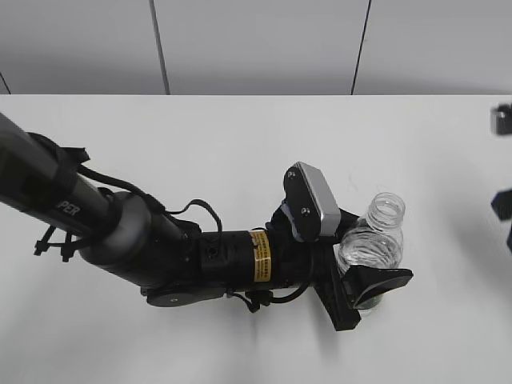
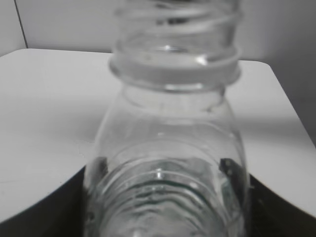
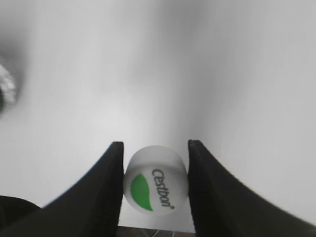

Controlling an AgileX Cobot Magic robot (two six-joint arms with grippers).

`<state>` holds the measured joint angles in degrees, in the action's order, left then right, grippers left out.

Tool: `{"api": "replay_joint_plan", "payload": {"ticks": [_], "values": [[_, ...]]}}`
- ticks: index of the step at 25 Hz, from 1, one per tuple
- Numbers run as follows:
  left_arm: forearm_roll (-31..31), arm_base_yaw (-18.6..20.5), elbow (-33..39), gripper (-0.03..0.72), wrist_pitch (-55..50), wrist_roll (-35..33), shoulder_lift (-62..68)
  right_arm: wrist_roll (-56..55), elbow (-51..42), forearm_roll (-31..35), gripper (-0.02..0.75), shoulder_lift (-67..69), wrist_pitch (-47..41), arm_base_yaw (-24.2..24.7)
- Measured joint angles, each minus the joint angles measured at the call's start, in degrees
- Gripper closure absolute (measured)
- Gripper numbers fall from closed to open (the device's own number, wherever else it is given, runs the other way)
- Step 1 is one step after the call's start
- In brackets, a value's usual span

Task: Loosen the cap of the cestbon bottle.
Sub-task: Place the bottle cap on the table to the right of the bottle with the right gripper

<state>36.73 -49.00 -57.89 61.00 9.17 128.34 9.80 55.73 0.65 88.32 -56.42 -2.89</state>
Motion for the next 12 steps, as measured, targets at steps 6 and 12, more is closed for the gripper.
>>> {"api": "replay_joint_plan", "payload": {"ticks": [6,12], "values": [[0.0,0.0,0.0,0.171,0.1,0.0,0.0,-1.9,-16.4,1.8,0.419,0.9,18.3,3.4],[0.3,0.0,0.0,0.171,0.6,0.0,0.0,-2.0,-18.3,2.8,0.151,1.1,23.7,3.4]]}}
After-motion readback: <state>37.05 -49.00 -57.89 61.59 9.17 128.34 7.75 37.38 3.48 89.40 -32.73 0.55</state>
